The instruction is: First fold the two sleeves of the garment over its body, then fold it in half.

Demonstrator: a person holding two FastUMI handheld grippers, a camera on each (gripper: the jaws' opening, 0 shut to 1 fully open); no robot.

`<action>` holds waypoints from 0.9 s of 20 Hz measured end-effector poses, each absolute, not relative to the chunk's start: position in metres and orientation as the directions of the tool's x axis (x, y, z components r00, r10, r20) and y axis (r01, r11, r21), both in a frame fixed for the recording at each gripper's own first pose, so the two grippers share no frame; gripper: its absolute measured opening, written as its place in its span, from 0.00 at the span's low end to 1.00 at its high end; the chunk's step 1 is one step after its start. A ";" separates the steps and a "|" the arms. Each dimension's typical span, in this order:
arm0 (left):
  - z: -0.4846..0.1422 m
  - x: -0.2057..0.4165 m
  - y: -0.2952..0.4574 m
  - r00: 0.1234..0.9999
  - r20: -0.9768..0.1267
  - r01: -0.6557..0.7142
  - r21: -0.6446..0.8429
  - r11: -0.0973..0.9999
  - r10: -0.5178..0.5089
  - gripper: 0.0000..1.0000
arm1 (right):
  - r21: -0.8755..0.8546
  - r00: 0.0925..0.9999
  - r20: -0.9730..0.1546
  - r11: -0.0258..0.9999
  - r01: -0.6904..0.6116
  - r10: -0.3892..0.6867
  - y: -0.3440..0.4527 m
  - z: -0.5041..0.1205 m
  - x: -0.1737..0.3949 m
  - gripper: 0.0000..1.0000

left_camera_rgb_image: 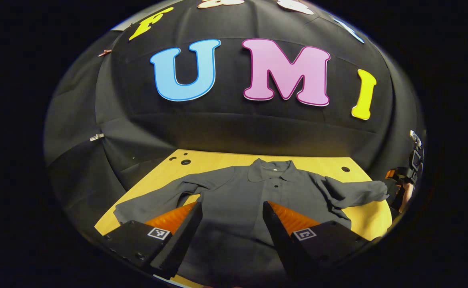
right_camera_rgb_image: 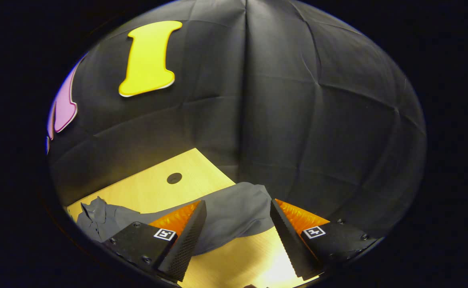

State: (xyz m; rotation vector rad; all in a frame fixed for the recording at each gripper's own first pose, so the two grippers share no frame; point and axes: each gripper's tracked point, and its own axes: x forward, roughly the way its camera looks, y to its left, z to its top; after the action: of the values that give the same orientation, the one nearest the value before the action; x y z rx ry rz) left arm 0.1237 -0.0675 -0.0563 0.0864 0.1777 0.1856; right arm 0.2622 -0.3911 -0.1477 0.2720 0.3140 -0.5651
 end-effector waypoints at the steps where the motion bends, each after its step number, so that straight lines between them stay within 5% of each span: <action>1: -0.058 0.127 -0.066 0.965 -0.173 -0.181 0.106 0.978 0.197 0.96 | 0.170 0.790 -0.381 0.804 0.570 -0.480 -0.397 -0.156 0.268 0.99; 18: -0.082 0.157 -0.080 0.937 -0.294 -0.167 0.101 0.981 0.190 0.95 | 0.287 0.675 -0.584 0.663 0.692 -0.451 -0.461 -0.239 0.308 0.99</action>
State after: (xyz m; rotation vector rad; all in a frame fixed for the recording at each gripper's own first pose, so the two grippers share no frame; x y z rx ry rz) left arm 0.1574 -0.0803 -0.0822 0.0747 0.3074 0.1824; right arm 0.3080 -0.4609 -0.2386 0.5236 0.4982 -0.6767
